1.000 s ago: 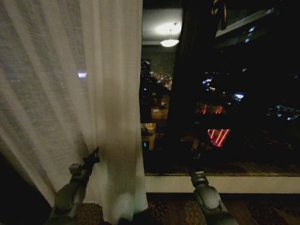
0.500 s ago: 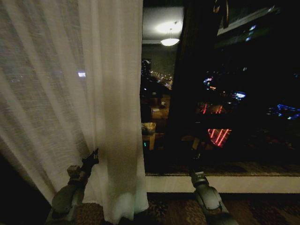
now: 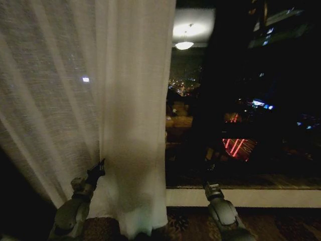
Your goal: Open the curtains by pulling them apart, changing their state from closed to fully open.
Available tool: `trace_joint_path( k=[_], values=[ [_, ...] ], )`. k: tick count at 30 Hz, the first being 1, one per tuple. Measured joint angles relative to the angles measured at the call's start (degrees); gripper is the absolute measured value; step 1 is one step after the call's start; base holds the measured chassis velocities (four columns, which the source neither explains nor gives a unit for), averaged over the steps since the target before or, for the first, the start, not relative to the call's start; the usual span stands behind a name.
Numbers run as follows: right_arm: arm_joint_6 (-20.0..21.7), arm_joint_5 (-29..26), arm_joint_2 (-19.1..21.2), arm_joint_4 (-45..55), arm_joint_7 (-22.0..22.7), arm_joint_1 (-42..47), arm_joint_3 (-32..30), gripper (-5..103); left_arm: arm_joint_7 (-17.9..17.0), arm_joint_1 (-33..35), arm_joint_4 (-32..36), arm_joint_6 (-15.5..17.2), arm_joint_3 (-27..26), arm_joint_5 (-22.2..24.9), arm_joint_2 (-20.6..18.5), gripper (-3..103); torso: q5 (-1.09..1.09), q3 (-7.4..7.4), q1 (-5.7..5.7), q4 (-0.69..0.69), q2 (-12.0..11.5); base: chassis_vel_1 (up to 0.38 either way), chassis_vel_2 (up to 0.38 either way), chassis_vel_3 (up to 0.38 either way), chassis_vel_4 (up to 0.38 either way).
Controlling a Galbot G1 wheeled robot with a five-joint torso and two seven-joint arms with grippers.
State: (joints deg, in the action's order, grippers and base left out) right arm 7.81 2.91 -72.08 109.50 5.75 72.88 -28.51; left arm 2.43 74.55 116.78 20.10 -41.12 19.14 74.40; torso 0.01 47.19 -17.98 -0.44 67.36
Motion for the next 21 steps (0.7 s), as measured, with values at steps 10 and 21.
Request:
trace_joint_path(
  k=[10,21],
  values=[
    [-0.08,-0.22,0.12,-0.03,-0.02,0.03,0.32,100,0.05,0.46,0.23,-0.08,-0.42,-0.06,0.40,0,0.00,0.00,0.01,0.00,0.00,0.119,0.113,-0.124,-0.125],
    [-0.08,-0.34,0.33,-0.02,-0.04,0.22,0.20,100,0.05,1.05,0.87,-0.11,-0.64,-0.11,0.65,0,0.00,0.00,0.01,-0.01,0.00,0.082,0.083,-0.078,-0.076]
  ],
)
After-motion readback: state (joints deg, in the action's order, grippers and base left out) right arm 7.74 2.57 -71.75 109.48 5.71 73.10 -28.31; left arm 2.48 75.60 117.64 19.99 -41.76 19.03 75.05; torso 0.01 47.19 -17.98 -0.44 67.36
